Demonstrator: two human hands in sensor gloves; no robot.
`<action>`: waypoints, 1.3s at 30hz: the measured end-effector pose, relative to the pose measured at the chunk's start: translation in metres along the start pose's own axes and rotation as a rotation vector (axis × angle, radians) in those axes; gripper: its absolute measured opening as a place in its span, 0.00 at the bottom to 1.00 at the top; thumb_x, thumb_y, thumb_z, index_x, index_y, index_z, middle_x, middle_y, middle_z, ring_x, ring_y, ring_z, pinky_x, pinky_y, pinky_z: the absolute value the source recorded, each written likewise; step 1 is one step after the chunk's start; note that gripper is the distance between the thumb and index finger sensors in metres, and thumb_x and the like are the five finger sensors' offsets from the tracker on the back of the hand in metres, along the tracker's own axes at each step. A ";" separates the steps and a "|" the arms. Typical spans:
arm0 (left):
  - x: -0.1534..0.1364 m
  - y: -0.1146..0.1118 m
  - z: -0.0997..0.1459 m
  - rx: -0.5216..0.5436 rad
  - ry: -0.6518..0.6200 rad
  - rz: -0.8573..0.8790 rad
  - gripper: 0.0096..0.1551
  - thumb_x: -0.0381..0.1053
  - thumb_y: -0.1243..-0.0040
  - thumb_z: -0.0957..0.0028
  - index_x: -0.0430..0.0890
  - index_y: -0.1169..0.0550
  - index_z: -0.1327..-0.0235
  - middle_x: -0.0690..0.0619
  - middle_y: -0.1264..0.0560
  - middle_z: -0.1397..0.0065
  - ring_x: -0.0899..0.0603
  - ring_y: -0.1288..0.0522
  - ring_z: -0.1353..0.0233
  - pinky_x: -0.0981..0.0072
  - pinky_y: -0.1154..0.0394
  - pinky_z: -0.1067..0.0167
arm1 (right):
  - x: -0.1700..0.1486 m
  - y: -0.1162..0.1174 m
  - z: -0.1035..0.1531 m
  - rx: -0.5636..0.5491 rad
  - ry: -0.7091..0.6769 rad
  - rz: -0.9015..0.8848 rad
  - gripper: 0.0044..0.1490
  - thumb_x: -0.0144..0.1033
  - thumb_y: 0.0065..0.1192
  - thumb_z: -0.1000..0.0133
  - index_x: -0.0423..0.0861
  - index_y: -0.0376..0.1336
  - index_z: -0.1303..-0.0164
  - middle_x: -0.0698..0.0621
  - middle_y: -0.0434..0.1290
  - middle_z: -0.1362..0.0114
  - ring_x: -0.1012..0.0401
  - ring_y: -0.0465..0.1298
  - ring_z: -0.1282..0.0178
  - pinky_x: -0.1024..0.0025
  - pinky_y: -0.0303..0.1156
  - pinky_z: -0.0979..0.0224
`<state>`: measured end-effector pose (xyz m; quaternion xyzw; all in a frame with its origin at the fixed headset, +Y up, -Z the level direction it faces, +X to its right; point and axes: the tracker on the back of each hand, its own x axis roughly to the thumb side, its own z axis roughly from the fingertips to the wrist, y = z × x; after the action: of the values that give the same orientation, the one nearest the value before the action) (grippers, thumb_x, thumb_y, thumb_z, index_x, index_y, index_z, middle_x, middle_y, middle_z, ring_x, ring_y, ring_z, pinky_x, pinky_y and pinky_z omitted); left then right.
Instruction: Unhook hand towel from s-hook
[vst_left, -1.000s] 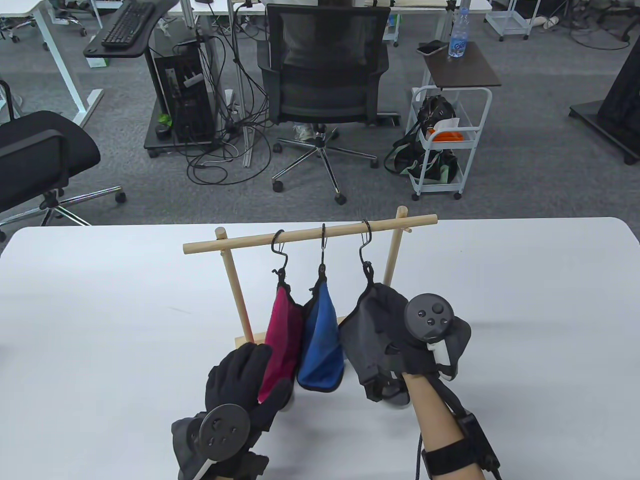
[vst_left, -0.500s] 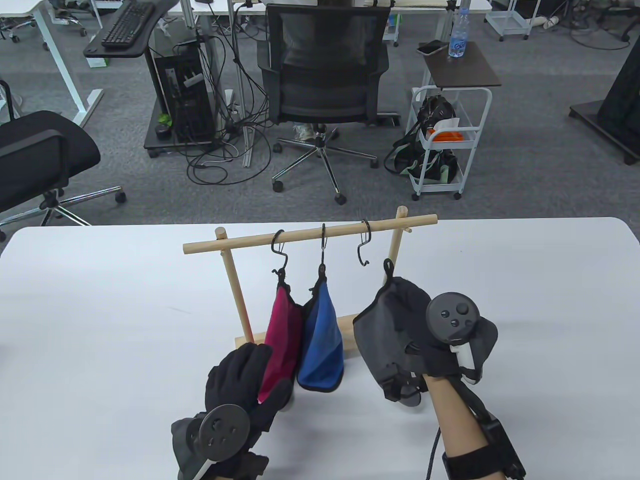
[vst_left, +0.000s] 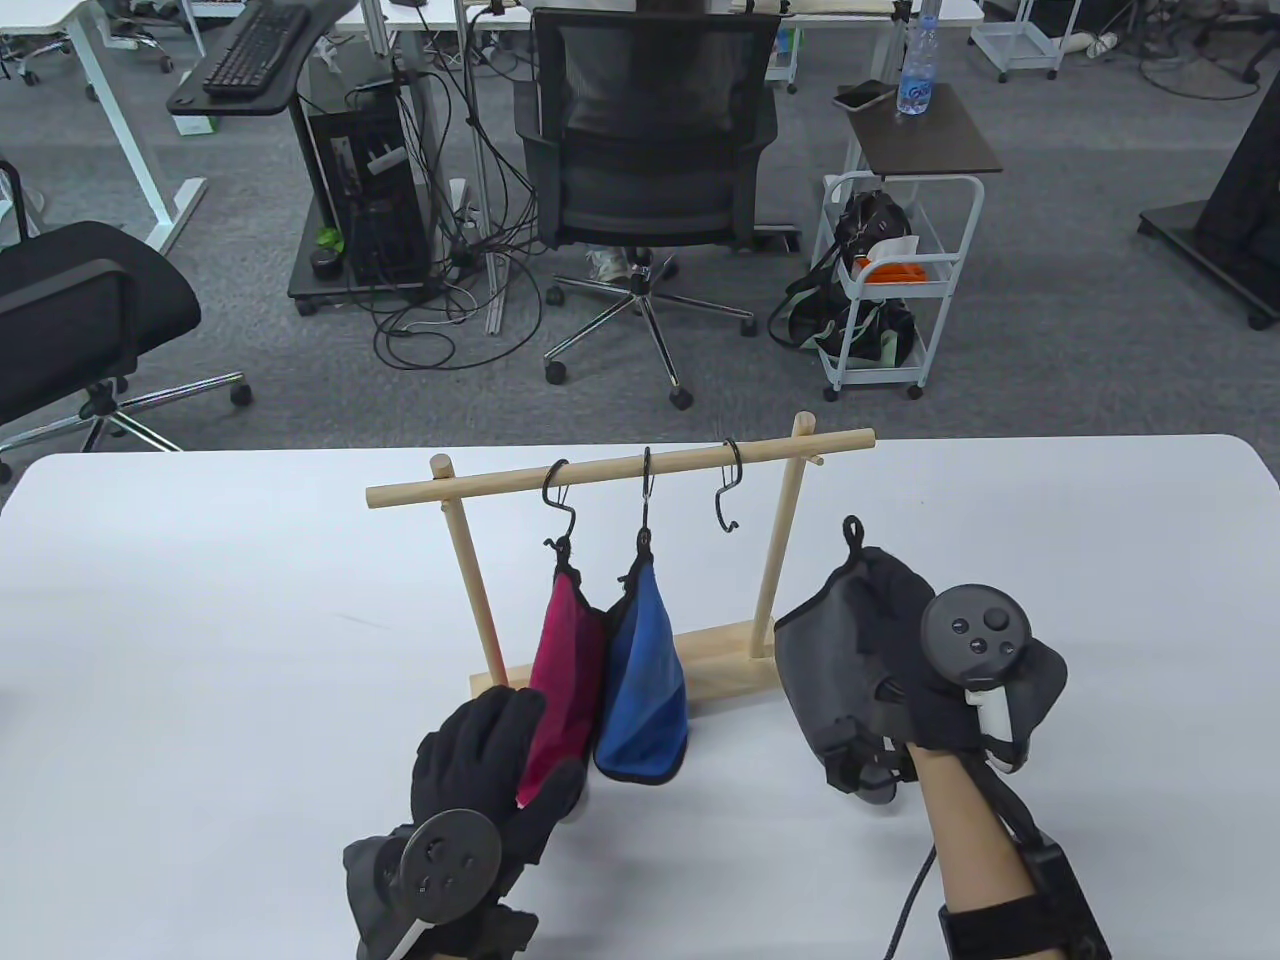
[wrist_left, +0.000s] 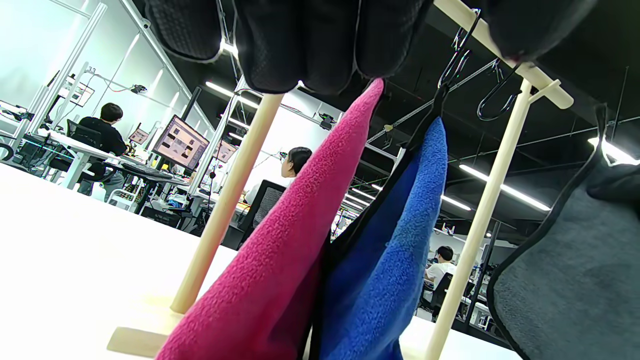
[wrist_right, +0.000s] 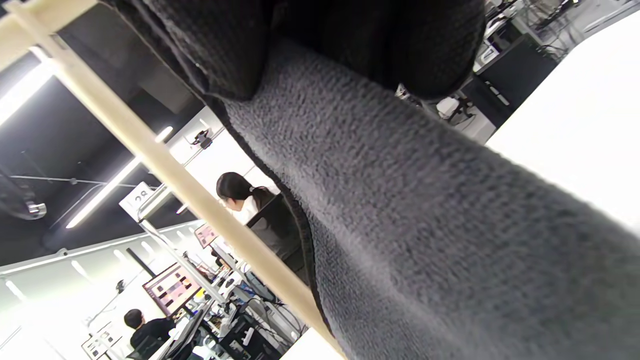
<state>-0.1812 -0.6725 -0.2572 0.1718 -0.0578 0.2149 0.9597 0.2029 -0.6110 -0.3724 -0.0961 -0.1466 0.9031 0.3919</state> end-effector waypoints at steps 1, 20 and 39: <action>0.000 0.000 0.000 -0.001 0.000 -0.002 0.42 0.75 0.51 0.41 0.55 0.34 0.16 0.46 0.33 0.13 0.33 0.33 0.16 0.30 0.38 0.23 | -0.005 0.000 -0.003 -0.006 0.016 -0.003 0.24 0.37 0.61 0.31 0.49 0.63 0.24 0.43 0.74 0.30 0.49 0.77 0.36 0.48 0.68 0.26; 0.001 0.000 0.000 -0.005 -0.002 -0.015 0.42 0.74 0.51 0.41 0.55 0.34 0.16 0.46 0.33 0.13 0.32 0.33 0.16 0.30 0.38 0.23 | -0.083 0.019 -0.020 -0.035 0.210 0.202 0.24 0.36 0.60 0.31 0.51 0.62 0.23 0.43 0.72 0.26 0.48 0.76 0.32 0.47 0.67 0.24; 0.001 -0.001 0.000 -0.006 -0.007 -0.015 0.42 0.74 0.51 0.41 0.56 0.34 0.16 0.46 0.34 0.13 0.33 0.33 0.16 0.30 0.38 0.23 | -0.106 0.072 0.004 0.177 0.123 0.574 0.27 0.39 0.61 0.32 0.51 0.62 0.22 0.42 0.71 0.24 0.46 0.75 0.29 0.46 0.66 0.23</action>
<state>-0.1796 -0.6726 -0.2572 0.1700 -0.0606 0.2069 0.9616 0.2247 -0.7369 -0.3864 -0.1535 -0.0104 0.9788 0.1355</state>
